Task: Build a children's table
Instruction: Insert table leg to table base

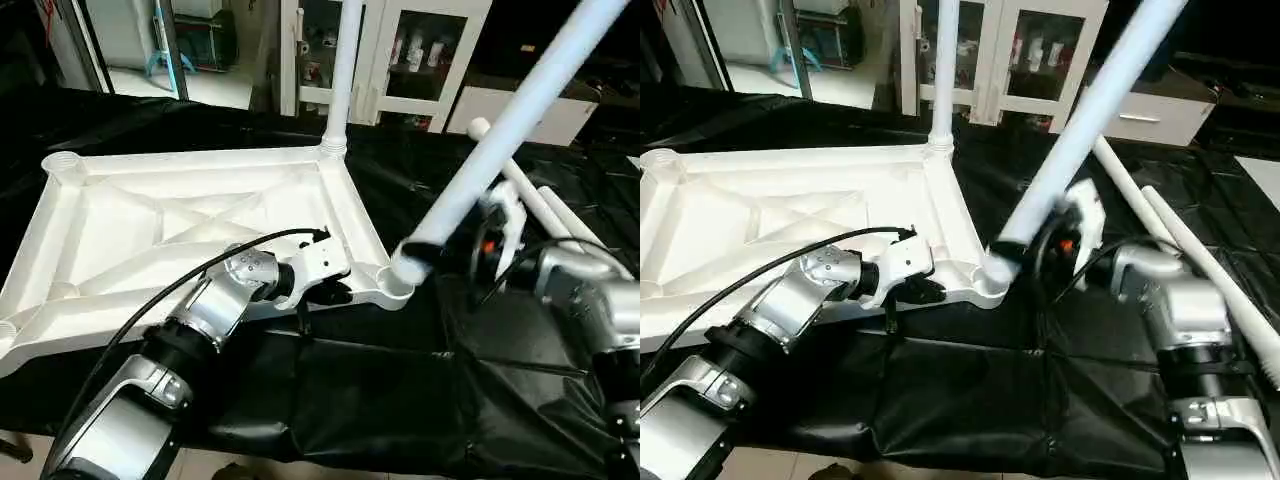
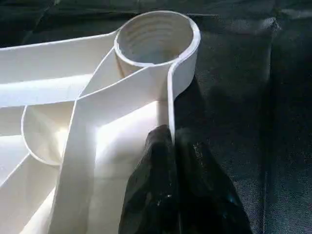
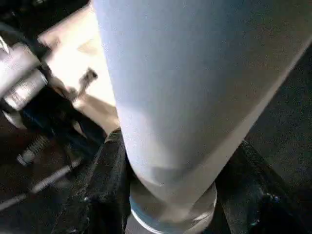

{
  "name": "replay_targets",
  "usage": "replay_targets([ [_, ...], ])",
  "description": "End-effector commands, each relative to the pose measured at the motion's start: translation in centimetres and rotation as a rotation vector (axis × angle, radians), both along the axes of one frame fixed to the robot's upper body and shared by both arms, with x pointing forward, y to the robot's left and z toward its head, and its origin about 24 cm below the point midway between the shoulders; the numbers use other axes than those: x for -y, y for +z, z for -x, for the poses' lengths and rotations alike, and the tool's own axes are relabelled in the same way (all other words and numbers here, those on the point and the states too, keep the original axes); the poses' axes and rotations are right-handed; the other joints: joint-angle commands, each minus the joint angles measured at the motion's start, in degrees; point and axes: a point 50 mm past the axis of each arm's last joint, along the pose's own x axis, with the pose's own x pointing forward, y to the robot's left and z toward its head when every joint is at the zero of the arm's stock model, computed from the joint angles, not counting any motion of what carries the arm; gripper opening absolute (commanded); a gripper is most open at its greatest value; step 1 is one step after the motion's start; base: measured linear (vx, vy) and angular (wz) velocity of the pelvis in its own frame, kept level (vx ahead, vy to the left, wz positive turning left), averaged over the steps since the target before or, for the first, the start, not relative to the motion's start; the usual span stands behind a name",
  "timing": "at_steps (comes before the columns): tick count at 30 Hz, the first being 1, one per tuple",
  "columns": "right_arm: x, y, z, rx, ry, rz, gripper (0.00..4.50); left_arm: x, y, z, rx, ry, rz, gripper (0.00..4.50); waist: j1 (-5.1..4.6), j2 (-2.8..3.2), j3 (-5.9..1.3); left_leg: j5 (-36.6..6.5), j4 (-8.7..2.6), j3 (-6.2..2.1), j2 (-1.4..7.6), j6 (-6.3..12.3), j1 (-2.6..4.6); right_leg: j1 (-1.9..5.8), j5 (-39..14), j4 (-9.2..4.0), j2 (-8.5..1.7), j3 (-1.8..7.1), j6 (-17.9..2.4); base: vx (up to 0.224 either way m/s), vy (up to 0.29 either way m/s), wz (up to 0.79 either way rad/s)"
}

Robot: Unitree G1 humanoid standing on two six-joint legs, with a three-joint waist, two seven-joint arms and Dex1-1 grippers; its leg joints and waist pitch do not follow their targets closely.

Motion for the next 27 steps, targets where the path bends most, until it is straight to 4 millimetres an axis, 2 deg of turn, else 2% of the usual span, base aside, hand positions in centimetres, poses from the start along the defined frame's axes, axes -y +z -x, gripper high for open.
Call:
replay_targets([
  [1, -0.3, -0.4, 0.2, 0.005, 0.014, 0.037, 1.99, 0.7, -0.7, 0.8, -0.029, -0.053, -0.027, 0.00, -0.08, -0.93, -4.19, -6.80, -3.62, 0.21, 1.25, 2.31, 0.61, 3.25, -10.06, -2.88, -2.93, 2.01, -11.99, 0.000, 0.000, 0.00],
  [8, -0.9, -2.1, 0.2, -0.026, 0.022, 0.083, 1.99, 0.7, -0.7, 1.0, -0.035, -0.059, -0.027, 0.00, 0.08, -0.90, -4.14, -7.68, -3.66, 0.24, 1.36, 2.12, 0.77, 3.08, -10.89, -3.01, -2.96, 2.07, -11.87, 0.000, 0.000, 0.00],
  [13, -1.2, -2.4, -0.4, -0.019, -0.003, 0.106, 1.99, 0.7, -0.8, 1.1, -0.038, -0.058, -0.028, 0.00, 0.07, -1.08, -4.07, -9.45, -3.78, 0.19, 1.29, 0.86, 0.80, 2.99, -13.07, -3.20, -2.99, 2.06, -11.18, 0.000, 0.000, 0.00],
  [14, -1.2, -2.4, -0.4, -0.019, -0.003, 0.106, 1.99, 0.7, -0.8, 1.1, -0.038, -0.058, -0.028, 0.00, 0.09, -1.04, -4.13, -9.44, -3.81, 0.14, 1.35, 0.84, 0.88, 3.02, -12.50, -3.13, -2.97, 2.06, -11.16, 0.000, 0.000, 0.00],
  [15, -1.1, -2.4, -0.6, -0.020, -0.004, 0.108, 1.99, 0.7, -0.8, 1.1, -0.040, -0.058, -0.027, 0.00, 0.04, -1.30, -4.21, -8.89, -3.75, 0.12, 1.35, 0.94, 0.78, 3.09, -11.41, -2.88, -2.95, 2.04, -11.44, 0.000, 0.000, 0.00],
  [19, -0.8, -2.5, -0.7, -0.039, 0.004, 0.113, 1.99, 0.7, -0.8, 1.2, -0.042, -0.059, -0.028, 0.00, 0.09, -1.57, -4.20, -8.06, -3.65, 0.23, 1.26, 1.50, 0.72, 3.16, -10.45, -2.84, -2.88, 2.04, -11.73, 0.000, 0.000, 0.00],
  [27, -0.9, -3.1, -0.7, -0.111, 0.032, 0.059, 1.98, 0.6, -0.9, 1.1, -0.044, -0.049, -0.028, 0.00, 0.20, -1.74, -4.24, -8.63, -3.68, 0.17, 1.36, 1.18, 0.85, 3.11, -10.21, -2.77, -2.89, 1.99, -12.05, 0.000, 0.000, 0.00],
])
